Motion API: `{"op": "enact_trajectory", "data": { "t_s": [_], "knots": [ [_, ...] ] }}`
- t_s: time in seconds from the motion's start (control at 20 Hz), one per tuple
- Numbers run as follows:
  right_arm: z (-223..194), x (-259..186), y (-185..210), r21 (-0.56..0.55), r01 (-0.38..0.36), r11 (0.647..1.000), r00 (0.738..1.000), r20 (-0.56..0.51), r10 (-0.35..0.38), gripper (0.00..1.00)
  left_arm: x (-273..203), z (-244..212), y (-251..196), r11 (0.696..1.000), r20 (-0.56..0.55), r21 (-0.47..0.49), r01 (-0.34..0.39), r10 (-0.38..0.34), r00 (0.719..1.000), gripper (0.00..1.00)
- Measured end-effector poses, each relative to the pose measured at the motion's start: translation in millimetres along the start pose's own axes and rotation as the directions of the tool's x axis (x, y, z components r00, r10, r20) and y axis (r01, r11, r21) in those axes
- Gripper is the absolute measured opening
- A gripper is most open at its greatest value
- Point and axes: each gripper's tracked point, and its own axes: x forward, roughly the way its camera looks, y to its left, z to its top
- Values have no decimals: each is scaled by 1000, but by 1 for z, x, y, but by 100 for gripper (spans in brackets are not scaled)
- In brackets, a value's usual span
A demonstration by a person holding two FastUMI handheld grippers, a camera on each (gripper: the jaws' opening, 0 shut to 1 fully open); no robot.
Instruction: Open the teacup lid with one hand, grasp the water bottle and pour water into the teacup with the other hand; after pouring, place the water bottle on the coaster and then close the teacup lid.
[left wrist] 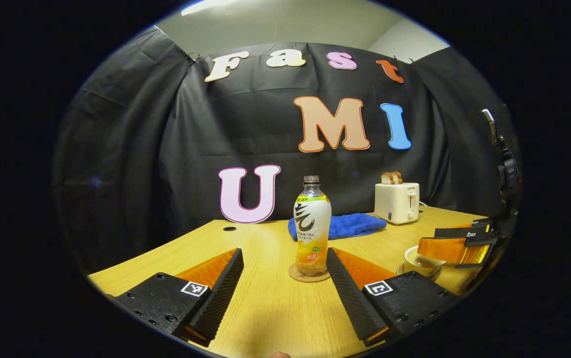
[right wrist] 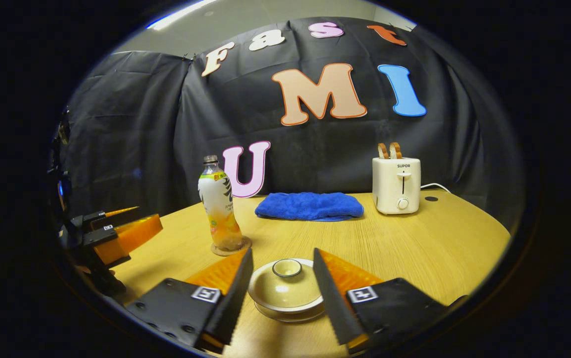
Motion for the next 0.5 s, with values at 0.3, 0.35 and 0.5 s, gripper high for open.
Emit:
{"op": "enact_trajectory", "data": {
  "t_s": [0.3,0.35,0.5],
  "knots": [
    [14,-24,-19,-5,43,999,996,73,-42,96,-7,1,-14,1000,24,10,6,-6,1000,98],
    [15,-29,-22,-8,55,998,995,83,-54,94,-10,2,-15,1000,28,10,4,-4,1000,98],
    [11,-44,-32,-19,92,996,992,94,-90,94,-17,0,-22,1000,30,-1,19,-19,999,98]
  ]
}}
